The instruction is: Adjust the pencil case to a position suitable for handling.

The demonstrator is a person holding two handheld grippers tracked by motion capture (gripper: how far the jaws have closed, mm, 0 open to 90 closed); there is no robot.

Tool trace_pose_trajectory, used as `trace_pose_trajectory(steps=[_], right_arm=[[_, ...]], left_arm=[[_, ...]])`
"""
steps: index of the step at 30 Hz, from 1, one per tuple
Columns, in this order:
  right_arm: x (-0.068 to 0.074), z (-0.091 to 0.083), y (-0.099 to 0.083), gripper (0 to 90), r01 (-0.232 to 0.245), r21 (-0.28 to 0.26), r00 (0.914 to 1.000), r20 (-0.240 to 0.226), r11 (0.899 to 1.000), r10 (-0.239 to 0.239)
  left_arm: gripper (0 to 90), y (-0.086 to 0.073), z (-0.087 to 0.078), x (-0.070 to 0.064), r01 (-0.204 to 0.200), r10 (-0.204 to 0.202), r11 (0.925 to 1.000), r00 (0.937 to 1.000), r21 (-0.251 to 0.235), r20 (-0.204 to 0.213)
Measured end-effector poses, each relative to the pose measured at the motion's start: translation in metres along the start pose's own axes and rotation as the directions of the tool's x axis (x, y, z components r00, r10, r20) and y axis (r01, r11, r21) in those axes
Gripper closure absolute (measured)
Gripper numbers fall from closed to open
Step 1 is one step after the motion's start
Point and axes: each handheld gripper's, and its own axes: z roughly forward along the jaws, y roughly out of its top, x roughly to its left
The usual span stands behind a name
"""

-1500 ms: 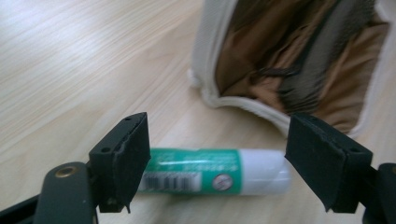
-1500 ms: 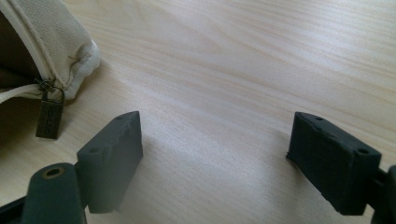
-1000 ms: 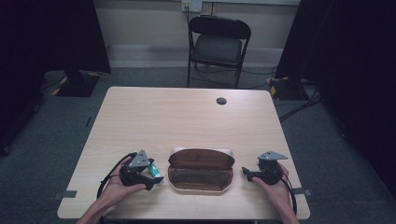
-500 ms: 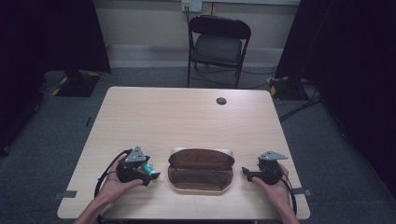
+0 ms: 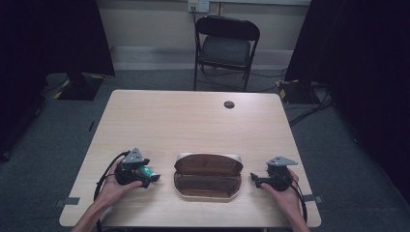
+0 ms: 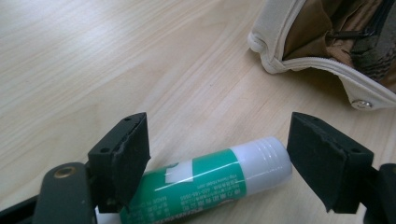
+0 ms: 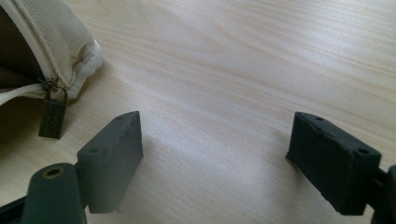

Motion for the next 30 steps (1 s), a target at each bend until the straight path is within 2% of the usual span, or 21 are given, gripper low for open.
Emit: trace_pose_trajectory(steps=[1, 6, 7, 10, 11, 15, 17, 19, 24, 27, 30], right_arm=[[0.000, 0.000, 0.000, 16.8, 0.000, 0.000, 1.0000, 0.000, 1.000, 0.000], [0.000, 0.000, 0.000, 16.8, 0.000, -0.001, 1.0000, 0.000, 1.000, 0.000], [0.000, 0.000, 0.000, 16.8, -0.002, -0.001, 1.0000, 0.000, 1.000, 0.002], [0.000, 0.000, 0.000, 16.8, -0.002, -0.001, 1.0000, 0.001, 1.000, 0.002], [0.000, 0.000, 0.000, 16.8, -0.001, -0.001, 1.0000, 0.001, 1.000, 0.001], [0.000, 0.000, 0.000, 16.8, -0.002, -0.001, 1.0000, 0.000, 1.000, 0.002], [0.000, 0.000, 0.000, 16.8, -0.001, -0.001, 1.0000, 0.001, 1.000, 0.001], [0.000, 0.000, 0.000, 16.8, -0.002, -0.002, 1.0000, 0.000, 1.000, 0.002], [0.000, 0.000, 0.000, 16.8, -0.001, -0.002, 1.0000, -0.001, 1.000, 0.001], [0.000, 0.000, 0.000, 16.7, -0.001, -0.002, 1.0000, -0.001, 1.000, 0.001], [0.000, 0.000, 0.000, 16.8, -0.002, -0.002, 1.0000, -0.001, 1.000, 0.002]], left_arm=[[21.3, -0.002, -0.002, 0.002, 0.008, -0.008, 0.9999, 0.9999, -0.010, 0.011], [20.6, -0.009, -0.010, 0.010, 0.010, -0.010, 0.9999, 0.9998, 0.003, 0.017], [20.6, -0.011, -0.011, 0.012, 0.023, -0.023, 0.9997, 0.9996, 0.000, 0.016], [20.6, -0.012, -0.010, 0.014, 0.023, -0.023, 0.9997, 0.9994, 0.002, 0.024], [20.6, -0.012, -0.011, 0.014, 0.030, -0.030, 0.9996, 0.9995, -0.002, 0.014], [20.9, -0.011, -0.011, 0.013, 0.017, -0.017, 0.9998, 0.9998, -0.003, 0.014], [20.8, -0.011, -0.013, 0.015, 0.022, -0.022, 0.9997, 0.9997, -0.012, 0.014], [20.6, -0.011, -0.016, 0.016, 0.046, -0.045, 0.9985, 0.9988, -0.031, 0.018], [21.2, -0.010, -0.024, 0.021, 0.036, -0.036, 0.9986, 0.9993, -0.039, 0.014], [21.8, -0.013, -0.022, 0.022, 0.005, -0.005, 1.0000, 0.9999, -0.005, 0.009], [21.6, -0.014, -0.018, 0.020, 0.002, -0.002, 0.9999, 0.9999, 0.011, 0.013]])
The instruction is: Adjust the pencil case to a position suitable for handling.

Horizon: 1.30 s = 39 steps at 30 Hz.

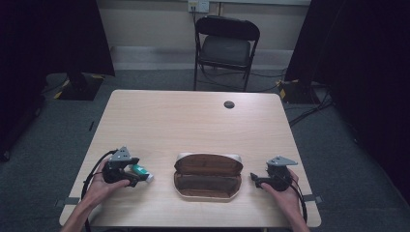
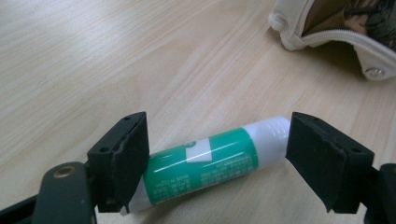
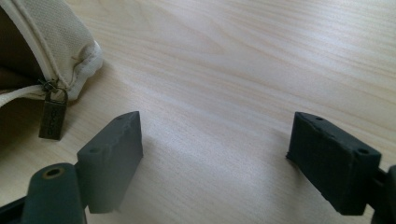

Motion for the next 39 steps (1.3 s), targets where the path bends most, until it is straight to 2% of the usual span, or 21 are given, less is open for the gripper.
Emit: trace_pose_trajectory(steps=[1, 3, 4, 5, 6, 7, 11, 13, 19, 21, 22, 25, 27, 28, 33, 35, 36, 39], right_arm=[[0.000, 0.000, 0.000, 16.8, 0.000, 0.000, 1.0000, 0.000, 1.000, 0.000], [0.000, 0.000, 0.000, 16.8, 0.001, 0.001, 1.0000, 0.000, 1.000, -0.001], [0.000, 0.000, 0.000, 16.8, 0.001, 0.001, 1.0000, 0.000, 1.000, -0.001], [0.000, 0.000, 0.000, 16.8, 0.001, 0.001, 1.0000, 0.000, 1.000, -0.001], [0.000, 0.000, 0.000, 16.8, 0.001, 0.001, 1.0000, 0.000, 1.000, -0.001], [0.000, 0.000, 0.000, 16.8, 0.001, 0.001, 1.0000, -0.001, 1.000, -0.001], [0.000, 0.000, 0.000, 16.8, 0.001, 0.001, 1.0000, 0.000, 1.000, -0.001], [0.000, 0.000, 0.000, 16.8, 0.001, 0.002, 1.0000, -0.001, 1.000, -0.001], [0.000, 0.000, 0.000, 16.8, 0.002, 0.002, 1.0000, 0.000, 1.000, -0.002], [0.000, 0.000, 0.000, 16.8, 0.002, 0.002, 1.0000, 0.000, 1.000, -0.002], [0.000, 0.000, 0.000, 16.8, 0.001, 0.002, 1.0000, 0.000, 1.000, -0.001], [0.000, 0.000, 0.000, 16.8, 0.001, 0.001, 1.0000, -0.001, 1.000, -0.001], [0.000, 0.000, 0.000, 16.8, 0.001, 0.001, 1.0000, -0.001, 1.000, -0.001], [0.000, 0.000, 0.000, 16.8, 0.001, 0.001, 1.0000, -0.001, 1.000, -0.001], [0.000, 0.000, 0.000, 16.8, 0.002, 0.001, 1.0000, -0.001, 1.000, -0.002], [0.000, 0.000, 0.000, 16.8, 0.002, 0.001, 1.0000, -0.001, 1.000, -0.002], [0.000, 0.000, 0.000, 16.8, 0.001, 0.001, 1.0000, -0.001, 1.000, -0.001], [0.000, 0.000, 0.000, 16.8, 0.002, 0.001, 1.0000, -0.001, 1.000, -0.002]], left_arm=[[21.8, 0.000, 0.000, 0.001, -0.010, 0.010, 0.9999, 0.9999, 0.003, -0.003], [22.4, -0.002, 0.001, 0.001, -0.001, 0.001, 0.9999, 0.9998, 0.016, -0.019], [22.6, -0.002, 0.001, 0.003, -0.019, 0.020, 0.9996, 0.9994, 0.023, -0.029], [22.9, -0.004, 0.002, 0.003, -0.004, 0.004, 0.9996, 0.9997, 0.027, -0.026], [24.2, -0.004, 0.003, 0.004, -0.007, 0.008, 0.9994, 0.9995, 0.035, -0.031], [25.2, -0.004, 0.003, 0.004, 0.012, -0.011, 0.9993, 0.9995, 0.035, -0.030], [35.7, -0.005, 0.003, 0.006, 0.001, 0.002, 0.9986, 0.9990, 0.053, -0.044], [39.5, -0.006, 0.003, 0.005, 0.021, -0.019, 0.9982, 0.9989, 0.057, -0.043], [51.4, -0.005, 0.002, 0.003, 0.022, -0.019, 0.9969, 0.9986, 0.076, -0.050], [54.8, -0.006, 0.003, 0.001, 0.005, -0.002, 0.9956, 0.9992, 0.093, -0.039], [57.5, -0.006, 0.004, -0.001, 0.002, 0.003, 0.9959, 0.9986, 0.090, -0.053], [65.7, -0.005, 0.004, -0.003, 0.017, -0.013, 0.9954, 0.9989, 0.095, -0.045], [65.9, -0.004, 0.004, -0.003, 0.024, -0.020, 0.9946, 0.9987, 0.101, -0.047], [65.9, -0.003, 0.004, -0.003, 0.015, -0.010, 0.9940, 0.9989, 0.108, -0.046], [65.8, -0.004, 0.005, -0.003, 0.048, -0.045, 0.9951, 0.9982, 0.086, -0.040], [65.4, -0.003, 0.005, -0.003, 0.036, -0.033, 0.9951, 0.9986, 0.092, -0.042], [64.9, -0.003, 0.007, -0.004, 0.045, -0.041, 0.9951, 0.9982, 0.088, -0.043], [58.8, -0.001, 0.009, -0.005, 0.041, -0.037, 0.9947, 0.9980, 0.095, -0.051]])
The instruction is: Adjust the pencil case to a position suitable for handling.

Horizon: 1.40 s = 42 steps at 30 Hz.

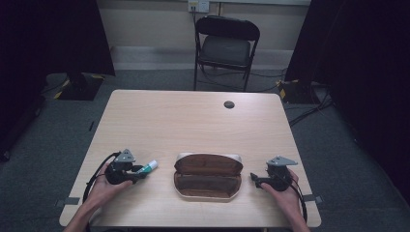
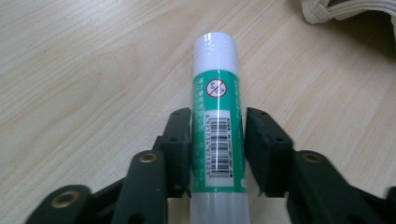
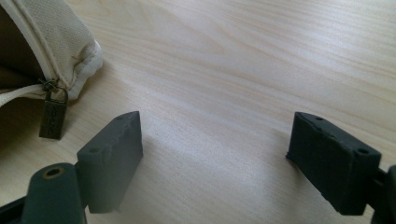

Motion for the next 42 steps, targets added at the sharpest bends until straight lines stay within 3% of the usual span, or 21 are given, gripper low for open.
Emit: trace_pose_trajectory(steps=[2, 15, 17, 23, 29, 32, 35, 36, 42], right_arm=[[0.000, 0.000, 0.000, 16.8, 0.003, -0.001, 1.0000, 0.000, 1.000, -0.003], [0.000, 0.001, 0.000, 16.8, 0.005, -0.006, 1.0000, -0.002, 1.000, -0.005], [0.000, 0.001, 0.000, 16.8, 0.003, -0.007, 1.0000, -0.002, 1.000, -0.004], [0.001, 0.002, -0.001, 16.1, 0.009, -0.015, 0.9999, -0.006, 1.000, -0.009], [0.001, 0.002, -0.001, 16.1, 0.009, -0.015, 0.9999, -0.007, 1.000, -0.009], [0.000, 0.002, -0.001, 16.0, 0.008, -0.015, 0.9999, -0.007, 1.000, -0.009], [0.001, 0.002, -0.001, 15.9, 0.007, -0.014, 0.9999, -0.007, 1.000, -0.008], [0.001, 0.002, -0.001, 15.8, 0.007, -0.014, 0.9999, -0.007, 1.000, -0.007], [0.001, 0.002, -0.001, 15.8, 0.007, -0.014, 0.9999, -0.008, 1.000, -0.007]], left_arm=[[59.4, 0.001, 0.001, -0.002, -0.014, 0.014, 0.9999, 0.9998, 0.006, -0.016], [63.5, 0.004, 0.004, -0.005, -0.009, 0.009, 1.0000, 0.9993, -0.001, -0.036], [65.5, 0.004, 0.004, -0.005, -0.026, 0.026, 0.9997, 0.9991, 0.000, -0.034], [65.9, 0.004, 0.004, -0.005, 0.002, -0.002, 1.0000, 0.9996, 0.001, -0.029], [66.0, 0.003, 0.003, -0.003, 0.037, -0.037, 0.9993, 0.9993, -0.009, -0.001], [66.0, 0.004, 0.002, -0.004, 0.033, -0.033, 0.9994, 0.9994, -0.010, 0.004], [65.9, 0.005, 0.001, -0.004, 0.041, -0.040, 0.9986, 0.9988, -0.033, 0.026], [66.0, 0.005, -0.001, -0.004, 0.055, -0.052, 0.9968, 0.9973, -0.057, 0.051], [66.0, 0.009, -0.007, -0.007, 0.067, -0.060, 0.9924, 0.9957, -0.103, 0.071]])
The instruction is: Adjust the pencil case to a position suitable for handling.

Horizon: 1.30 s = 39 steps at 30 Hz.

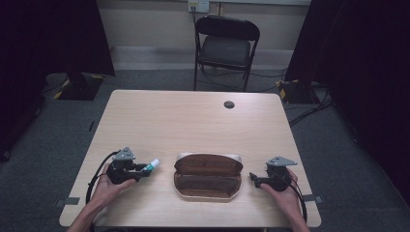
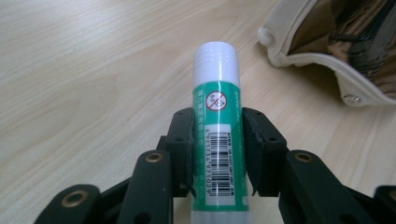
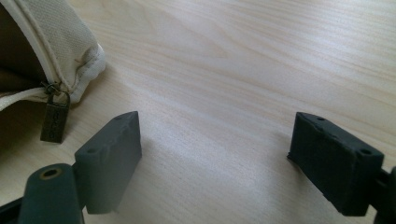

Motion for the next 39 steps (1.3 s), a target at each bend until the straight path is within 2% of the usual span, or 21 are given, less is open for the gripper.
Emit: trace_pose_trajectory(steps=[7, 14, 21, 29, 32, 34, 35, 39], right_arm=[[0.000, 0.000, 0.000, 15.8, -0.002, -0.001, 1.0000, 0.000, 1.000, 0.002], [0.000, 0.000, 0.000, 15.8, 0.000, 0.000, 1.0000, 0.000, 1.000, 0.000], [0.000, 0.000, 0.000, 15.8, 0.000, 0.000, 1.0000, 0.000, 1.000, 0.000], [0.000, 0.000, 0.000, 15.8, 0.000, 0.000, 1.0000, 0.000, 1.000, 0.000], [0.000, 0.000, 0.000, 15.5, -0.002, 0.000, 1.0000, 0.002, 1.000, 0.002], [0.001, 0.001, 0.000, 15.4, -0.003, 0.000, 1.0000, 0.005, 1.000, 0.003], [0.001, 0.001, 0.001, 15.2, -0.003, -0.001, 1.0000, 0.006, 1.000, 0.003], [0.001, 0.002, 0.001, 15.2, -0.002, -0.002, 1.0000, 0.006, 1.000, 0.002]], left_arm=[[66.0, 0.004, -0.006, -0.004, 0.002, -0.002, 0.9994, 1.0000, -0.035, 0.003], [66.0, 0.012, -0.018, -0.009, -0.002, 0.004, 0.9952, 0.9998, -0.098, 0.018], [66.0, 0.016, -0.019, -0.017, -0.015, 0.019, 0.9946, 0.9992, -0.102, 0.035], [66.0, 0.025, -0.026, -0.027, -0.028, 0.037, 0.9874, 0.9975, -0.156, 0.059], [66.0, 0.030, -0.031, -0.036, -0.050, 0.064, 0.9838, 0.9950, -0.172, 0.077], [66.0, 0.031, -0.032, -0.039, -0.048, 0.064, 0.9828, 0.9943, -0.179, 0.086], [65.9, 0.034, -0.032, -0.044, -0.068, 0.088, 0.9802, 0.9906, -0.186, 0.104], [65.9, 0.038, -0.028, -0.057, -0.100, 0.124, 0.9788, 0.9835, -0.179, 0.131]])
